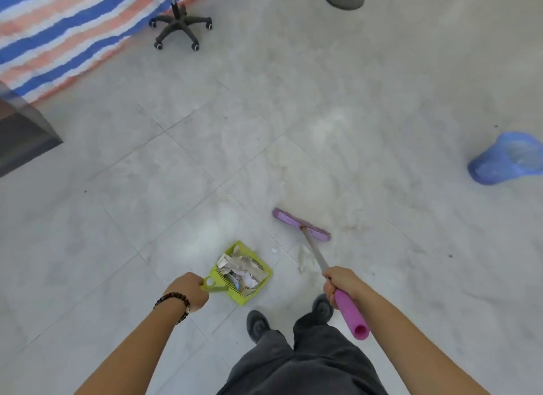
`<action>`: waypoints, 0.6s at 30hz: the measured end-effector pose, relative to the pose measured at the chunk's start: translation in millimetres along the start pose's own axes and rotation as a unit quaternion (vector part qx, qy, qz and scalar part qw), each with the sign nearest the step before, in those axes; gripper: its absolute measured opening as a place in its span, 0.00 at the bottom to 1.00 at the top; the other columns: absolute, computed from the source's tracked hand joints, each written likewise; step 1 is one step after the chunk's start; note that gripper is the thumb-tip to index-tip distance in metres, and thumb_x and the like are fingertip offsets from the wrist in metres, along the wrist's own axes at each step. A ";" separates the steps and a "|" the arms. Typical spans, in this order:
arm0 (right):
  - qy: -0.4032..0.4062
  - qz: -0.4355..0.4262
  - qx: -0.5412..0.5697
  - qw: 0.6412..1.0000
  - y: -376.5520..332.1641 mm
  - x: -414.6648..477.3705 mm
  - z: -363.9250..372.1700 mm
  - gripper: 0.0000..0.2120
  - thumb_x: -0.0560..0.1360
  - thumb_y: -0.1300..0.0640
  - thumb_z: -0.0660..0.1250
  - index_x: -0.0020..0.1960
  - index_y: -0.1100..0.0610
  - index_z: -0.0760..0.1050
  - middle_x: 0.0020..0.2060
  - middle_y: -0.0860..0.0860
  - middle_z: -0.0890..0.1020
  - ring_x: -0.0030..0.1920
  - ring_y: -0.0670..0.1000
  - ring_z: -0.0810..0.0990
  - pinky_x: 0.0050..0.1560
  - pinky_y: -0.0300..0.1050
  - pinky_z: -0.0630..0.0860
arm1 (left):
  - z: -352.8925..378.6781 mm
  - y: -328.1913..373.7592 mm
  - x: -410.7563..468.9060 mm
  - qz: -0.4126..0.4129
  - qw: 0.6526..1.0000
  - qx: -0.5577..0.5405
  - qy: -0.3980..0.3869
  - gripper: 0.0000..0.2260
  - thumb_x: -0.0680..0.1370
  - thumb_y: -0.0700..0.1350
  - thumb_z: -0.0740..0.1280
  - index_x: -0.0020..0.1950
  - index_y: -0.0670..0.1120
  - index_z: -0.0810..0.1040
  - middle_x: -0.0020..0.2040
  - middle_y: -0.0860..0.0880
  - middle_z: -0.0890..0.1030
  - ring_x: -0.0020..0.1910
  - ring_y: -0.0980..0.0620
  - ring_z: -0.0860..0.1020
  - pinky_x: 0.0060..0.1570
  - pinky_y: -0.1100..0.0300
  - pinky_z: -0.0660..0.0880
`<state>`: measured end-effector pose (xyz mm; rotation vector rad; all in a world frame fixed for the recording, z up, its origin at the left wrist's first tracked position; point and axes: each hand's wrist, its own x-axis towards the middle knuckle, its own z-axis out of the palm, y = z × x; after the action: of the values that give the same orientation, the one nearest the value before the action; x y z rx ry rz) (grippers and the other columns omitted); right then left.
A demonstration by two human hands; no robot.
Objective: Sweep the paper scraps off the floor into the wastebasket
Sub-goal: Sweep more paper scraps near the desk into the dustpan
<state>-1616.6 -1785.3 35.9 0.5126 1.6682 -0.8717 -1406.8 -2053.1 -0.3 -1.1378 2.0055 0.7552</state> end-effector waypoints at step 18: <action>-0.161 0.130 0.214 0.955 1.3 -62.2 -11.1 0.11 0.80 0.57 0.62 0.41 0.60 0.68 0.22 0.48 0.68 0.15 0.45 0.69 0.13 0.34 0.67 | 13.4 -15.8 -8.8 0.002 1.000 0.005 0.010 0.09 0.72 0.40 0.61 0.43 0.48 0.80 0.37 0.49 0.80 0.36 0.50 0.77 0.32 0.63 0.69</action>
<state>-1605.6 -1769.3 96.0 0.8190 1.0857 -1.0601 -1385.7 -2045.8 -3.5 -1.1399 2.0258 0.7386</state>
